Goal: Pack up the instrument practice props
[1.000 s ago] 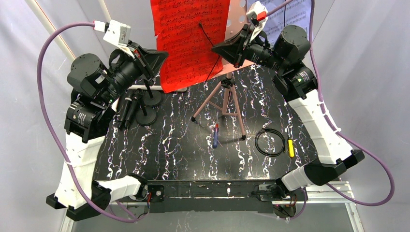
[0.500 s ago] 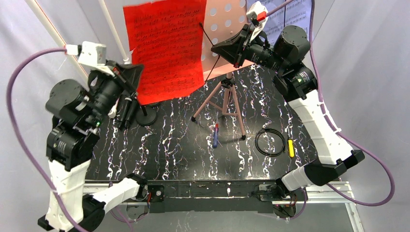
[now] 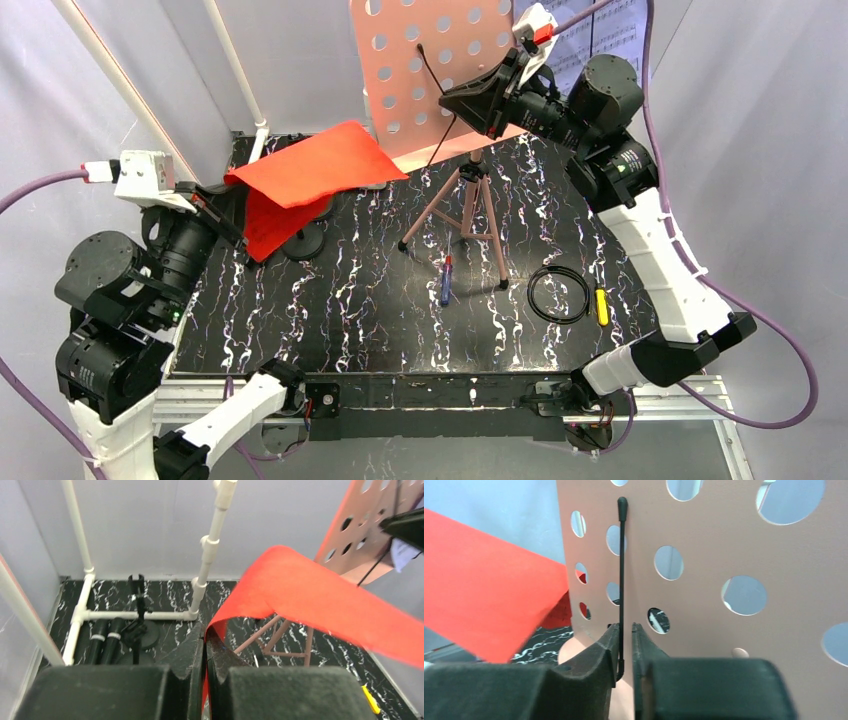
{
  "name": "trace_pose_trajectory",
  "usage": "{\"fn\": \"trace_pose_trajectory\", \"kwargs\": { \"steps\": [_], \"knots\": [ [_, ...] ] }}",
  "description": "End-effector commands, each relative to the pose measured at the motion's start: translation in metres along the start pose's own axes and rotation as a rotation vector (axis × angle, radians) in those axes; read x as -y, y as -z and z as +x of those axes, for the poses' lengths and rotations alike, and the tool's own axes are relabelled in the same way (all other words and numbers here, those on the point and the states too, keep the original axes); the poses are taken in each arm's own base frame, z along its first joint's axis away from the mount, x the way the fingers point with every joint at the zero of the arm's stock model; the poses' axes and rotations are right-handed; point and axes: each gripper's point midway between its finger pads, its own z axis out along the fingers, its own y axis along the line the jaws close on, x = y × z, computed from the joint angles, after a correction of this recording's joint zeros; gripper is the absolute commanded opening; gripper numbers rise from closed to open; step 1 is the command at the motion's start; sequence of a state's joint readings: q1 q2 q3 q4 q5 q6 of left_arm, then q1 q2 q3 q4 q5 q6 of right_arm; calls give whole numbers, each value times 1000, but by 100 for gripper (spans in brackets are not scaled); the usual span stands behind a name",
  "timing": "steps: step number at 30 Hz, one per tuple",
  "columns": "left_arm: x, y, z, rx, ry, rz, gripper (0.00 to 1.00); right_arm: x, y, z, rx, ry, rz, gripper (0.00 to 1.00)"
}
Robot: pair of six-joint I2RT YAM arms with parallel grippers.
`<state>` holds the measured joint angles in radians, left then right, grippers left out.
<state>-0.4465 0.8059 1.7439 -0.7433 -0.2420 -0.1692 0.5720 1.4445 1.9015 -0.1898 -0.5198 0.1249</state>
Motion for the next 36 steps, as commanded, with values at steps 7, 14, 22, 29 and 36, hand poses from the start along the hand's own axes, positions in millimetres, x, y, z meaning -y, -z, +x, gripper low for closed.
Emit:
{"fn": "trace_pose_trajectory", "kwargs": {
  "steps": [7, 14, 22, 29, 36],
  "knots": [
    [-36, 16, 88, -254, 58, -194, 0, -2, 21, -28, 71, 69, 66, 58],
    [-36, 17, 152, -432, 127, -231, 0, -13, 41, -35, 91, 91, 79, 85],
    [-46, 24, 227, -573, 264, -364, 0, -25, 72, -46, 120, 128, 124, 98],
    [-55, 28, 293, -673, 364, -492, 0, -31, 101, -35, 114, 132, 190, 99],
    [-76, 35, 325, -679, 452, -674, 0, -36, 139, -9, 73, 133, 270, 99]
  ]
}}
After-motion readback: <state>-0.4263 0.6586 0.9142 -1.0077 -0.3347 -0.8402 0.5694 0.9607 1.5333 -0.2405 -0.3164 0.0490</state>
